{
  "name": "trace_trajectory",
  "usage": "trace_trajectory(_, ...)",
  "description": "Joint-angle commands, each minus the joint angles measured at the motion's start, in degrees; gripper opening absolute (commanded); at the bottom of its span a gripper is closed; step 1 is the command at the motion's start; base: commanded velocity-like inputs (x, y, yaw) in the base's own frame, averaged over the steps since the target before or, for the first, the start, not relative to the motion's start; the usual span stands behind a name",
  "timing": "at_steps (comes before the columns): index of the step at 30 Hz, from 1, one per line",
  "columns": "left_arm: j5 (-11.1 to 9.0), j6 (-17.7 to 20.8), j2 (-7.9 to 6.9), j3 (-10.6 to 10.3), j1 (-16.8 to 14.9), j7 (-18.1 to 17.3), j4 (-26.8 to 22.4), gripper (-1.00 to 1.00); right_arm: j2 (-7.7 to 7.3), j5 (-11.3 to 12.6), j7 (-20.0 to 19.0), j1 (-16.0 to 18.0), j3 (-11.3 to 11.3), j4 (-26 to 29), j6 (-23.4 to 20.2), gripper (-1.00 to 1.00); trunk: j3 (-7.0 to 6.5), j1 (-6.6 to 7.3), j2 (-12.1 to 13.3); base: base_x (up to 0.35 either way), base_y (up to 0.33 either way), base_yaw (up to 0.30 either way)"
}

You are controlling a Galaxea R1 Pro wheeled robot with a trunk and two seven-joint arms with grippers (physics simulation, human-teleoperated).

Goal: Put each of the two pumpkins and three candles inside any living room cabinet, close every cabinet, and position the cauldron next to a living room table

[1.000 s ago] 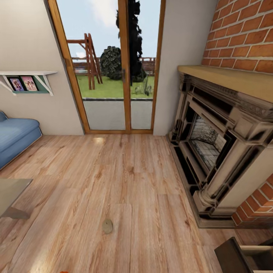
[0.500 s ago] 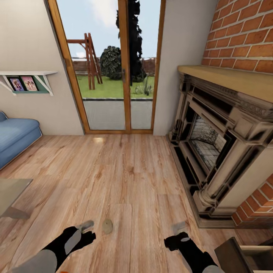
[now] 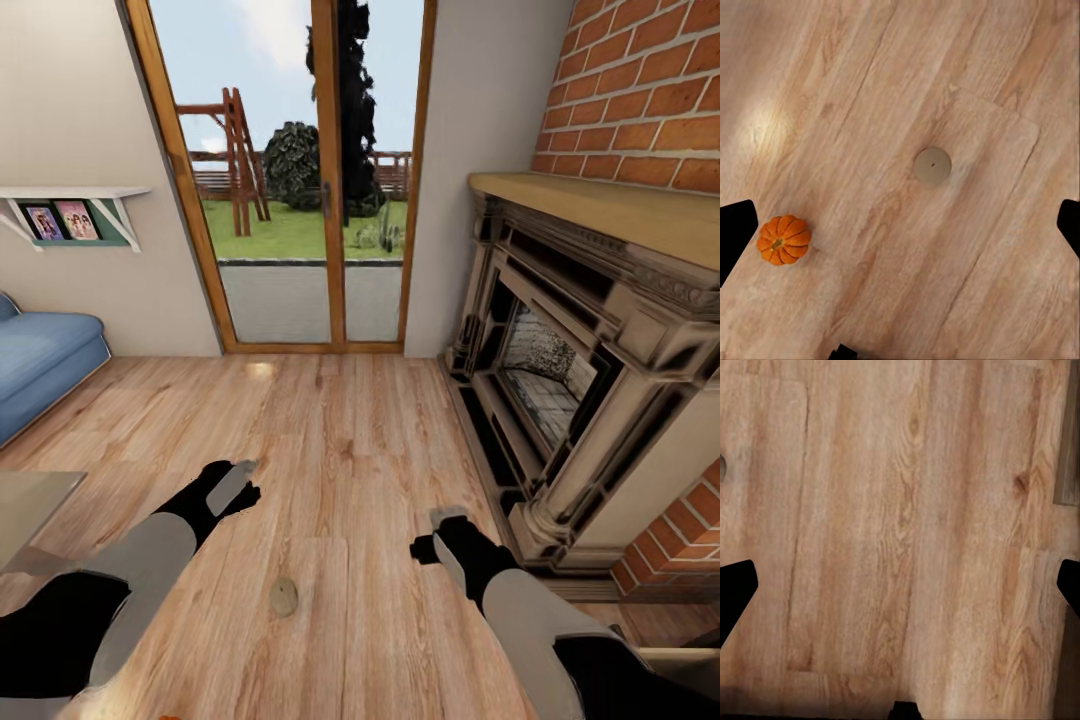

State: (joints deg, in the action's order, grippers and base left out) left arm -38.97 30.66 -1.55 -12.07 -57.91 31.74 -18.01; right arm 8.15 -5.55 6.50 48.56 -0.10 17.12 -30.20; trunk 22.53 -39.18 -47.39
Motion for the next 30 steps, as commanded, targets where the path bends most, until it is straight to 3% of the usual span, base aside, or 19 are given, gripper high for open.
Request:
trace_trajectory(1,-0.02,1.57,0.43,0.02,-0.9,0.06,-0.03,1.0,0.04,0.11,0.36,0.24,0.0,0.01,-0.11,1.0,0.0,0.0,0.0,0.0,0.0,0.0)
trace_trajectory(3,-0.02,4.38,1.55,0.14,-1.83,0.08,0.36,1.0,0.11,0.21,0.58,0.67,0.02,-0.07,-0.28,1.0,0.0,0.0,0.0,0.0,0.0,0.0)
trace_trajectory(8,0.07,6.24,2.27,0.76,-2.21,0.08,1.03,1.0,0.18,0.4,-1.1,0.88,0.01,0.21,-0.35,1.0,0.0,0.0,0.0,0.0,0.0,0.0)
trace_trajectory(10,0.18,6.67,2.75,0.72,-2.27,0.03,1.27,1.0,0.05,0.96,-4.91,0.91,-0.02,0.33,-0.28,1.0,0.0,0.0,0.0,0.0,0.0,0.0)
trace_trajectory(11,0.22,7.52,3.06,0.66,-2.23,-0.04,1.35,1.0,-0.17,2.23,-11.53,0.92,-0.07,0.58,-0.14,1.0,0.0,0.0,0.0,0.0,0.0,0.0)
trace_trajectory(12,0.23,7.9,3.11,0.64,-2.21,-0.09,1.36,1.0,-0.24,2.77,-14.05,0.92,-0.09,0.63,-0.12,1.0,0.0,0.0,0.0,0.0,0.0,0.0)
trace_trajectory(13,0.26,8.89,3.18,0.64,-2.16,-0.19,1.37,1.0,-0.42,4.07,-20.13,0.92,-0.12,0.74,-0.09,1.0,0.0,0.0,0.0,0.0,0.0,0.0)
trace_trajectory(14,0.24,10.12,3.22,0.65,-2.12,-0.28,1.38,1.0,-0.95,5.52,-27.71,0.92,-0.14,0.83,-0.07,1.0,0.0,0.0,0.0,0.0,0.0,0.0)
trace_trajectory(15,0.22,12.18,3.28,0.65,-2.06,-0.43,1.43,1.0,-3.53,7.6,-42.77,0.92,-0.1,0.85,-0.23,1.0,0.0,0.0,0.0,0.0,0.0,0.0)
trace_trajectory(16,0.17,12.72,3.29,0.65,-2.05,-0.45,1.46,1.0,-4.88,8.22,-48.27,0.92,-0.09,0.87,-0.26,1.0,0.0,0.0,0.0,0.0,0.0,0.0)
trace_trajectory(18,0.11,13.14,3.54,0.65,-1.97,-0.56,1.45,1.0,-6.23,8.72,-54.09,0.92,-0.17,0.89,-0.28,1.0,0.0,0.0,0.0,0.0,0.0,0.0)
trace_trajectory(21,0.03,13.32,4.41,0.71,-1.95,-0.69,1.46,1.0,-7.27,8.9,-56.49,0.88,-1.34,0.9,-0.31,1.0,0.0,0.0,0.0,0.0,0.0,0.0)
trace_trajectory(30,-0.35,13.15,5.57,0.82,-1.87,-1.68,3.03,1.0,-7.44,8.89,-57.09,0.84,-2.57,0.9,-0.3,1.0,1.62,-1.98,-3.61,0.0,0.0,0.0)
